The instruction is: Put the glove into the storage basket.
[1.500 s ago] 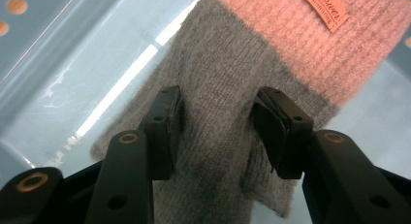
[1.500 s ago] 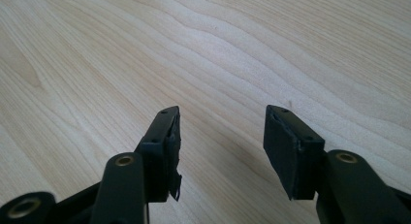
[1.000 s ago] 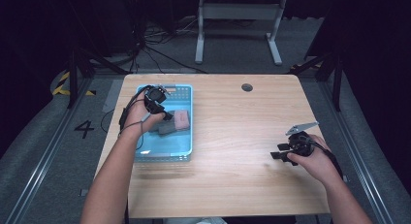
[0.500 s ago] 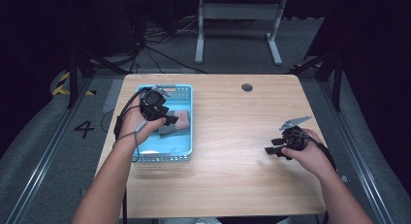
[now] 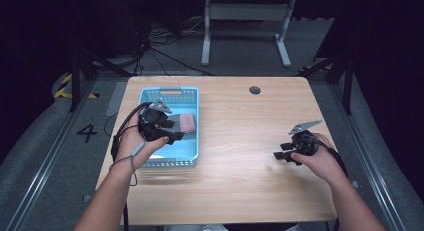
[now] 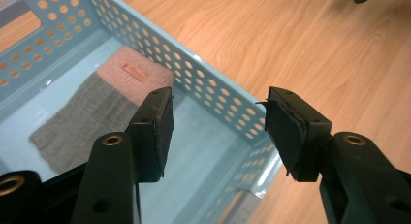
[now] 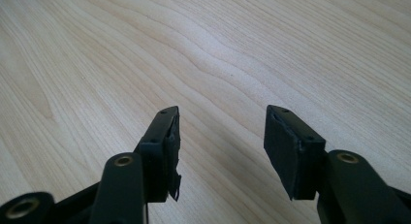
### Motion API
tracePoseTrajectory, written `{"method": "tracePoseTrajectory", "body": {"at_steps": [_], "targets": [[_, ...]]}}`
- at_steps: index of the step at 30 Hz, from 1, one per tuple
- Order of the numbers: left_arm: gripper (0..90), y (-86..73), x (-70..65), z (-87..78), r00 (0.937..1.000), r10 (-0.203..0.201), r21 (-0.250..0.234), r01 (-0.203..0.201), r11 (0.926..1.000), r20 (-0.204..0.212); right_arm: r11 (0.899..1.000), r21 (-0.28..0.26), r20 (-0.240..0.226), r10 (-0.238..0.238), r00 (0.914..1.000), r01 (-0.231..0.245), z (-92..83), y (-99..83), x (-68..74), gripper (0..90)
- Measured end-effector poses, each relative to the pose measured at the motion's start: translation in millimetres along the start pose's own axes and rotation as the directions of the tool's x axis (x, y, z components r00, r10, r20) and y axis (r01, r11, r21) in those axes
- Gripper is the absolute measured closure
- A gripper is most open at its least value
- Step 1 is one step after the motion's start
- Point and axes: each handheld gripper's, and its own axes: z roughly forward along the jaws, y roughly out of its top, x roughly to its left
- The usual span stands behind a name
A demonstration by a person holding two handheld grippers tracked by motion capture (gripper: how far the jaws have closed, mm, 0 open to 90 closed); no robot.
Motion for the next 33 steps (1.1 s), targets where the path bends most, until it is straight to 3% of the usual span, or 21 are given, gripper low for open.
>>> {"method": "tracePoseTrajectory", "body": {"at_steps": [3, 9, 13, 20, 28, 33], "targets": [[44.6, -9.0, -8.0, -2.0, 0.9994, -0.033, -0.006, 0.033, 0.9994, -0.006, 1.0, -0.003, 0.001, -0.001, 1.0, 0.001, -0.9, -0.5, 0.6, 48.1], [45.8, -28.1, -27.1, -0.7, 0.9989, -0.025, -0.044, 0.027, 0.9987, 0.041, 1.0, -0.005, 0.006, 0.004, 1.0, -0.004, -3.6, -3.0, 0.1, 48.1], [45.8, -37.8, -40.1, 2.1, 0.9986, -0.022, -0.065, 0.025, 0.9976, 0.048, 1.0, -0.003, 0.007, 0.01, 0.9999, -0.01, -3.6, -4.4, -0.6, 48.1], [48.4, -56.5, -48.3, 14.5, 0.9996, -0.027, -0.027, 0.028, 0.9992, 0.004, 1.0, 0.001, 0.003, 0.006, 1.0, -0.006, -4.1, -6.6, -0.1, 47.9], [50.1, -78.1, -66.1, 29.0, 0.9953, 0.021, -0.034, -0.018, 0.9993, 0.094, 1.0, 0.007, 0.009, 0.012, 0.9999, -0.012, -3.5, -10.4, -3.3, 47.7], [57.1, -92.2, -74.7, 45.3, 0.9908, 0.047, -0.026, -0.044, 0.9987, 0.127, 1.0, 0.009, 0.006, 0.013, 0.9999, -0.013, -3.0, -11.0, -2.7, 47.6]]}}
